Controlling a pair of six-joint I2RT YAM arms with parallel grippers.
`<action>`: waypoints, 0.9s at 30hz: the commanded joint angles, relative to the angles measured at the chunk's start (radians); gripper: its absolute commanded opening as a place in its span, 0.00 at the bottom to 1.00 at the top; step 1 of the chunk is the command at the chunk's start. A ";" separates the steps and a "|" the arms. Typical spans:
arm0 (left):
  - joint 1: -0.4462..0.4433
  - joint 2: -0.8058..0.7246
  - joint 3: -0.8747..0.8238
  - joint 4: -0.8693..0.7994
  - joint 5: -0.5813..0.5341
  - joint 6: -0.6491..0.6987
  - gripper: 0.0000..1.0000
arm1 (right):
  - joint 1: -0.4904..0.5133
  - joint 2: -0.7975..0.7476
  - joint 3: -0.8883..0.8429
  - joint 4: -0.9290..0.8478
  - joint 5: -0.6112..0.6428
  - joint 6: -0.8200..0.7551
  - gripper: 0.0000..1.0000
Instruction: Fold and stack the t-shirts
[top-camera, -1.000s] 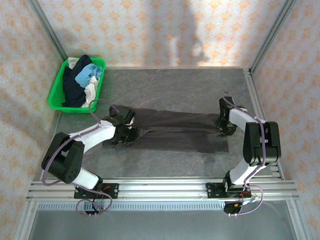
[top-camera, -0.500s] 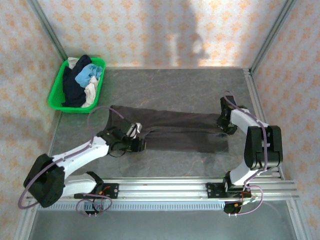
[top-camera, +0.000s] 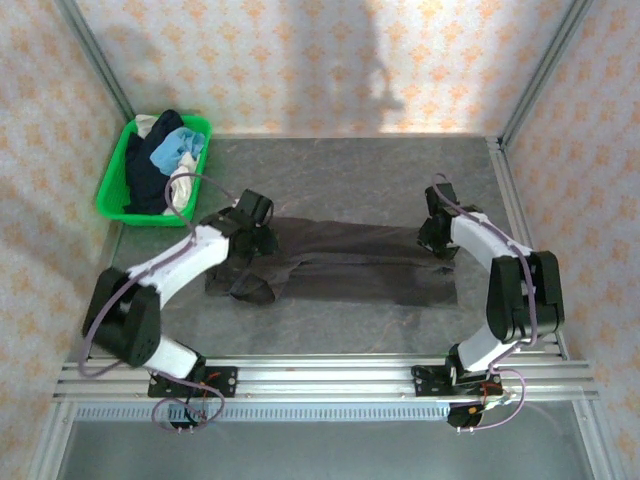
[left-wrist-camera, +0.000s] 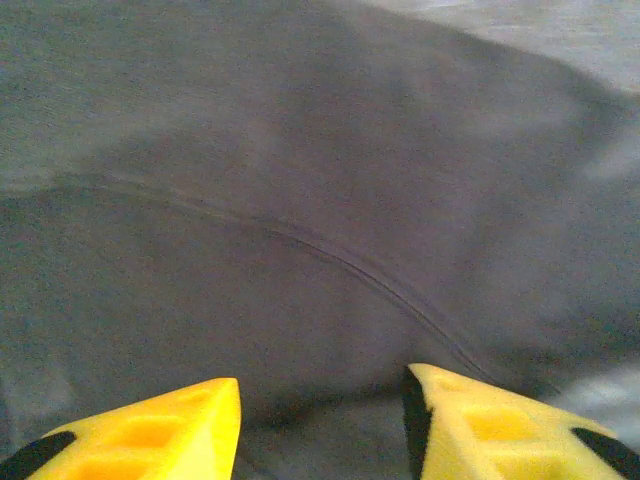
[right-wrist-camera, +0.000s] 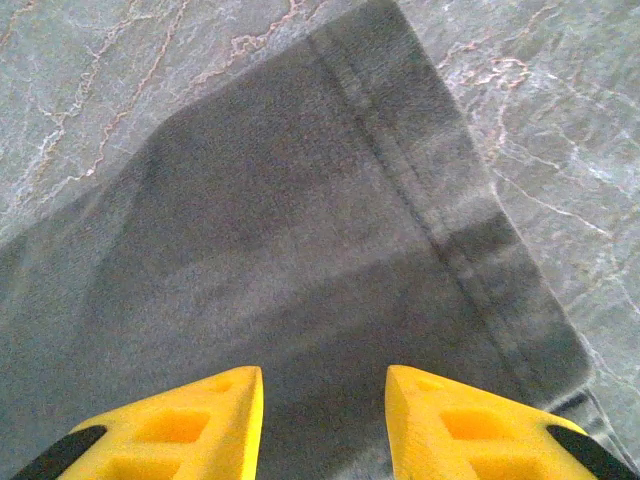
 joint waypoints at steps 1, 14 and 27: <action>-0.027 0.078 0.042 -0.091 0.017 -0.008 0.44 | -0.001 0.027 0.011 -0.009 0.019 0.013 0.37; -0.227 0.075 -0.057 -0.052 0.066 -0.089 0.00 | -0.003 0.022 0.002 -0.026 0.060 0.003 0.37; -0.202 0.044 0.006 -0.110 0.078 -0.102 0.55 | -0.003 0.012 0.060 -0.043 0.076 -0.013 0.37</action>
